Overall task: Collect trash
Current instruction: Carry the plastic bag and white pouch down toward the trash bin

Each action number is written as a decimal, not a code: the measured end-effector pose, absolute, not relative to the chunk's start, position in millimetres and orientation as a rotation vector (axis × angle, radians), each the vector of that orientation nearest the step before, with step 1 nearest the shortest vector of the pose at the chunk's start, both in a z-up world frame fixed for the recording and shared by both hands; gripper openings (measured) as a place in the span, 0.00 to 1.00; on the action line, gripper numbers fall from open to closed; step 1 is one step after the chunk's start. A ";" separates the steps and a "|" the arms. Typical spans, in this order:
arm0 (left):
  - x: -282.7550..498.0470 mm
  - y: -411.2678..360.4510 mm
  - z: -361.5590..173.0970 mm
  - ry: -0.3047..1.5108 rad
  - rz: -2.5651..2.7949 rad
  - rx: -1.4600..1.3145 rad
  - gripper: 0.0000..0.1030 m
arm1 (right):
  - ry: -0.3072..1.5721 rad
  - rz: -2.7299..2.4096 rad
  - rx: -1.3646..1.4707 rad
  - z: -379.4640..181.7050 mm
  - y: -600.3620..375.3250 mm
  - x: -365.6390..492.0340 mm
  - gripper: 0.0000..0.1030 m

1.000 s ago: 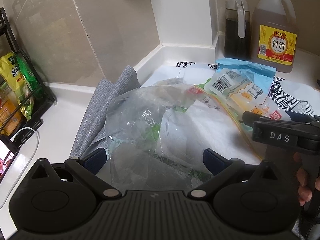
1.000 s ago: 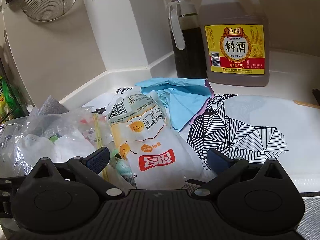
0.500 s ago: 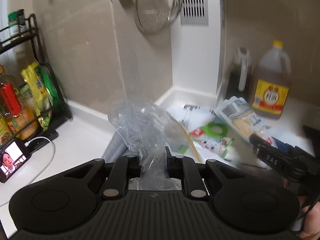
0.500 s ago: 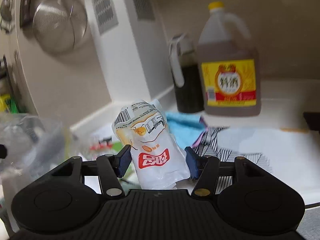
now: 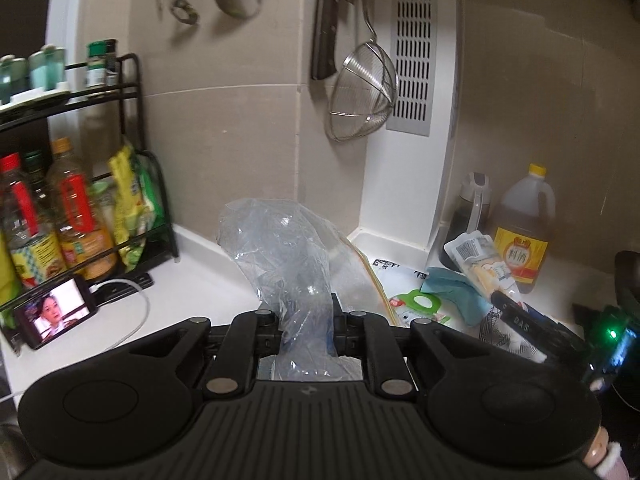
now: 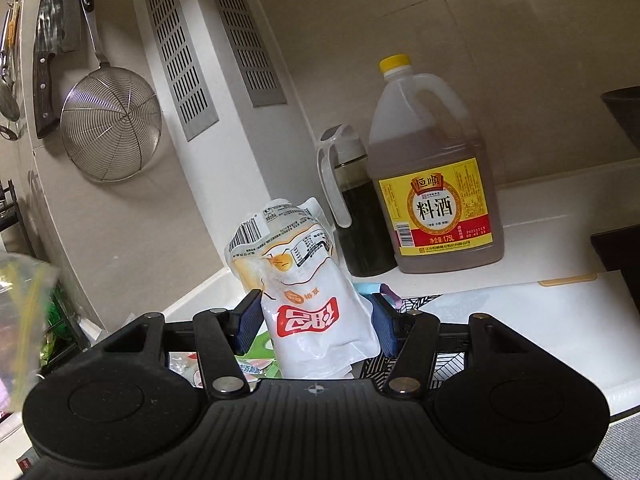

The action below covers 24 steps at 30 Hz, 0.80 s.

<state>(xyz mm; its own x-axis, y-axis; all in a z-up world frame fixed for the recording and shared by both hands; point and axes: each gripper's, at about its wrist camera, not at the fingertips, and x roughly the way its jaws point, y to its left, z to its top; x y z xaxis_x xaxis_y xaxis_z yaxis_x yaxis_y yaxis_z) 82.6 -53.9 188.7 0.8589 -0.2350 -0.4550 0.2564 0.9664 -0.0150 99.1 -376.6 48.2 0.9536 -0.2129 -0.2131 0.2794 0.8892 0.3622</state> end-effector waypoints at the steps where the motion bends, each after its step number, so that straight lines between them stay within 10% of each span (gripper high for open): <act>1: 74.0 -47.9 188.1 0.470 -0.254 0.045 0.15 | 0.170 -0.256 0.400 48.2 -376.5 99.1 0.58; 24: -137.7 96.8 88.4 0.566 -0.129 -0.083 0.15 | 0.166 0.023 0.286 75.9 -283.2 -86.7 0.58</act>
